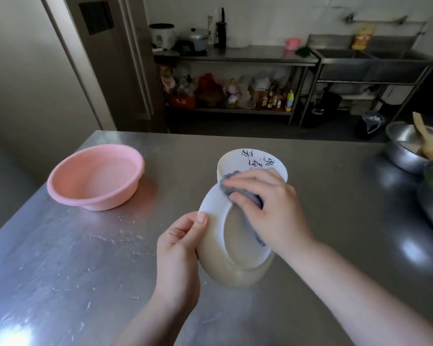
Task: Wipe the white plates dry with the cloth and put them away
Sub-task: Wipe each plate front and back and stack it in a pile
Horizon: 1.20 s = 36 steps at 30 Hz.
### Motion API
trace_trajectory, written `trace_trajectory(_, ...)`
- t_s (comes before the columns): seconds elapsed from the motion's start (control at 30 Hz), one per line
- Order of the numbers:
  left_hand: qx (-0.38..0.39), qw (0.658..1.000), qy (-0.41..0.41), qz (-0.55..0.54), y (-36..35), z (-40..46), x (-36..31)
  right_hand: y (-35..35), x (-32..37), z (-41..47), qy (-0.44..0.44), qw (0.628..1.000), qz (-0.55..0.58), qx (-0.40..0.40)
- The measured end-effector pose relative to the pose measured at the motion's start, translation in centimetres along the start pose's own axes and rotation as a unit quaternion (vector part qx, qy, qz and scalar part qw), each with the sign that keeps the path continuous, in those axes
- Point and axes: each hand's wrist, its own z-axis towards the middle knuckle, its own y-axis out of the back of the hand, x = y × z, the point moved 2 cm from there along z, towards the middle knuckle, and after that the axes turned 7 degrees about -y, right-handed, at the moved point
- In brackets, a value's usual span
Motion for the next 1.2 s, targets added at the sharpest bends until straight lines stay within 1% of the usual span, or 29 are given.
trace_trajectory(0.07,0.009,1.000,-0.018,0.007,0.0,0.1,-0.3,-0.7,1.1,-0.8,0.074,0.997,-0.008,0.035)
trace_trajectory(0.1,0.012,1.000,-0.024,0.013,0.1,0.2,-0.4,-0.9,1.3,-0.9,0.097,0.994,-0.009,0.049)
trace_trajectory(0.13,0.013,0.999,-0.028,0.020,0.2,0.2,-0.5,-0.9,1.1,-0.7,0.091,0.994,-0.006,0.052)
trace_trajectory(0.23,0.018,0.999,-0.037,0.034,0.2,0.2,-0.6,-0.3,-0.3,0.6,-0.035,0.999,0.029,0.012)
trace_trajectory(0.27,0.022,0.998,-0.039,0.037,0.2,0.1,-0.6,-0.3,-0.4,0.7,-0.048,0.999,0.025,0.002)
trace_trajectory(0.3,0.028,0.998,-0.041,0.039,0.2,0.1,-0.6,-0.4,-0.2,0.4,-0.030,0.999,0.011,-0.002)
trace_trajectory(0.4,0.044,0.997,-0.048,0.039,0.1,0.1,-0.5,-1.2,0.9,-1.2,0.080,0.997,-0.005,0.021)
trace_trajectory(0.43,0.050,0.997,-0.047,0.041,0.1,0.2,-0.5,-1.3,1.0,-1.5,0.099,0.995,-0.001,0.029)
trace_trajectory(0.47,0.055,0.997,-0.044,0.042,0.1,0.2,-0.5,-1.3,0.9,-1.5,0.100,0.995,0.003,0.031)
trace_trajectory(0.53,0.059,0.997,-0.037,0.040,0.2,0.3,-0.5,-0.9,0.0,-0.9,0.045,0.999,0.021,0.015)
trace_trajectory(0.6,0.050,0.997,-0.035,0.046,0.6,0.4,-0.6,-0.2,-1.3,0.3,-0.049,0.997,0.055,0.002)
trace_trajectory(0.7,0.006,1.000,-0.015,0.018,1.5,1.1,-0.9,0.8,-3.7,1.1,-0.159,0.983,0.088,0.011)
trace_trajectory(0.77,-0.024,0.999,0.009,-0.024,2.0,2.0,-1.1,1.2,-4.7,0.2,-0.194,0.974,0.117,-0.020)
trace_trajectory(0.8,-0.031,0.998,0.017,-0.046,2.1,2.4,-1.1,1.0,-4.9,-0.5,-0.195,0.972,0.126,-0.043)
trace_trajectory(0.93,-0.065,0.989,0.042,-0.128,1.9,3.1,-0.9,-0.9,-4.4,-4.3,-0.145,0.974,0.124,-0.121)
trace_trajectory(1.03,-0.115,0.971,0.081,-0.193,1.5,3.3,-0.3,-2.2,-3.6,-6.1,-0.074,0.982,0.063,-0.161)
trace_trajectory(1.13,-0.139,0.957,0.110,-0.230,0.9,3.6,0.2,-3.3,-2.4,-6.9,0.009,0.989,0.009,-0.149)
trace_trajectory(1.2,-0.127,0.949,0.152,-0.245,0.4,3.5,0.5,-4.3,-1.3,-7.3,0.063,0.991,-0.012,-0.121)
